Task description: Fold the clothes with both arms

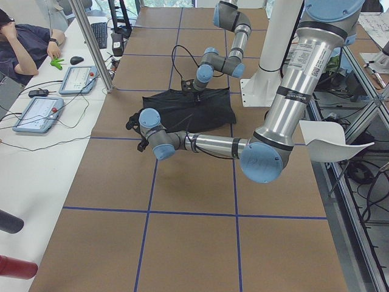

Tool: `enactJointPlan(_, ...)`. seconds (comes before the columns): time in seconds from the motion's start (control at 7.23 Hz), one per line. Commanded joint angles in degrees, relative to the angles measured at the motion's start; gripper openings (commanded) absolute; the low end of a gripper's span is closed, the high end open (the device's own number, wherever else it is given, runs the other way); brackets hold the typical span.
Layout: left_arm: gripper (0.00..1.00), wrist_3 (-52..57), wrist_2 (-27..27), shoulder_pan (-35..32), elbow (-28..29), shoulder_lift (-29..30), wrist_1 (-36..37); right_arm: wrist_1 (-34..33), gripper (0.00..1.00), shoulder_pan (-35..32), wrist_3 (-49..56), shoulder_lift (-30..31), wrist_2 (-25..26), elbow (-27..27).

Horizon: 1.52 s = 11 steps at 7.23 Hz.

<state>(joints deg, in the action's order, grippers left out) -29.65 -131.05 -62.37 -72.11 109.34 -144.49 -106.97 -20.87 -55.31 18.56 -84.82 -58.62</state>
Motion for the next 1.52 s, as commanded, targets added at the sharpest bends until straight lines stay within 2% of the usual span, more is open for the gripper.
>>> enactJointPlan(0.0, 1.00, -0.05, 0.00, -0.03, 0.04, 0.00, 0.00, -7.26, 0.94, -1.71, 4.77, 9.59, -0.26, -15.91)
enactJointPlan(0.14, 1.00, 0.03, 0.00, 0.06, 0.12, 0.00, 0.09, -7.29, 0.94, -1.71, 4.95, 12.26, -0.34, -19.56)
enactJointPlan(0.41, 1.00, 0.03, 0.00, -0.03, 0.12, 0.00, 0.09, -6.59, 0.94, -1.45, 0.94, 9.76, -1.13, -18.81)
enactJointPlan(0.55, 1.00, 0.03, 0.00, 0.06, 0.21, 0.00, 0.09, -5.37, 0.94, -1.36, -2.22, 7.13, -1.22, -16.11)
enactJointPlan(0.83, 1.00, 0.03, 0.00, -0.03, 0.21, 0.00, 0.09, 2.78, 0.94, -1.80, -5.49, -0.86, -1.22, -2.70)
enactJointPlan(0.97, 1.00, 0.03, 0.00, -0.03, 0.13, -0.09, 0.00, 5.52, 0.94, -1.80, -7.51, -2.98, -1.22, 1.45)
enactJointPlan(1.24, 1.00, 0.03, 0.00, 0.06, 0.12, 0.00, 0.09, 8.69, 0.94, -0.67, -10.51, -9.57, -1.13, 13.48)
enactJointPlan(1.38, 1.00, 0.03, 0.00, 0.06, 0.12, 0.00, 0.09, 8.71, 0.94, 0.82, -10.34, -9.42, -0.52, 15.28)
